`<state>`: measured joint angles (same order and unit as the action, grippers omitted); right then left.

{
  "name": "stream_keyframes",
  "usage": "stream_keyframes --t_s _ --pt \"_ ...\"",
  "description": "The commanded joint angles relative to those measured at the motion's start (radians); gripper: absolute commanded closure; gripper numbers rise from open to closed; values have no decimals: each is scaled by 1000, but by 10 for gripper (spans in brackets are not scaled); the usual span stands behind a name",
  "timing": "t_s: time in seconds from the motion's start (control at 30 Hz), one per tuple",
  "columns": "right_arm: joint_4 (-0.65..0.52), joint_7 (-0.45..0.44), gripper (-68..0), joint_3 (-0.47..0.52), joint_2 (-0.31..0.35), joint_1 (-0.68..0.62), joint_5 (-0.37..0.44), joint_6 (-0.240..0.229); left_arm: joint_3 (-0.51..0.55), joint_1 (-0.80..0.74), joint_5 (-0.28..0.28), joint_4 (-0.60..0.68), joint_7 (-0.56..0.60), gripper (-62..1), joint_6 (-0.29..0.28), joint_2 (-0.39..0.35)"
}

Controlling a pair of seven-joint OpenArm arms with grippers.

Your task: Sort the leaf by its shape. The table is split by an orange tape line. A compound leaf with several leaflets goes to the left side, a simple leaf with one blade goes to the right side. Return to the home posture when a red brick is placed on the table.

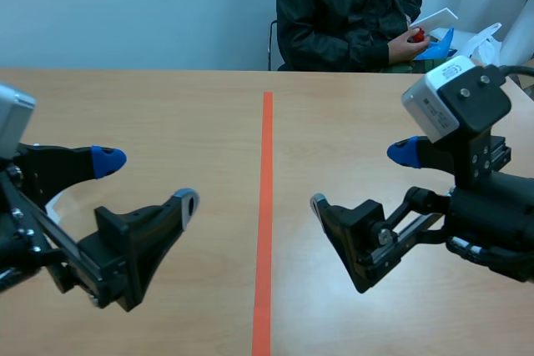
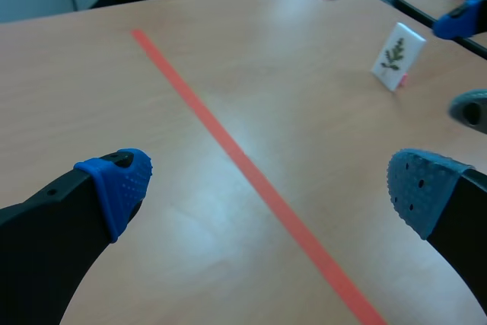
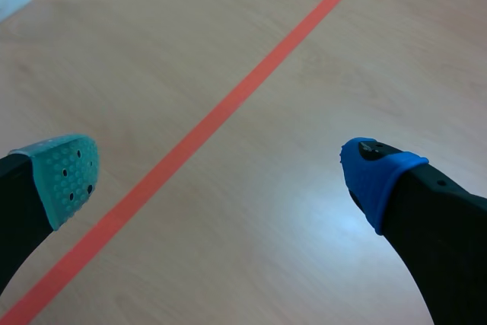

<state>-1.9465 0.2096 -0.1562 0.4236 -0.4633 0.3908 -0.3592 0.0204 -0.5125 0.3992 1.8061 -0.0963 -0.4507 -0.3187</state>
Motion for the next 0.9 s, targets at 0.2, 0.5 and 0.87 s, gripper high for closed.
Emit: stream_keyframes --t_s 0.2,0.5,0.87 --pt "-11 -17 -679 11 0 11 14 0 -91 82 -69 -30 20 -623 160 0" --pt "-11 -21 -679 11 0 11 14 1 -146 100 -71 -78 20 -623 173 -1" --pt "-11 -21 -679 11 0 11 13 1 -163 100 -71 -85 21 -623 172 0"
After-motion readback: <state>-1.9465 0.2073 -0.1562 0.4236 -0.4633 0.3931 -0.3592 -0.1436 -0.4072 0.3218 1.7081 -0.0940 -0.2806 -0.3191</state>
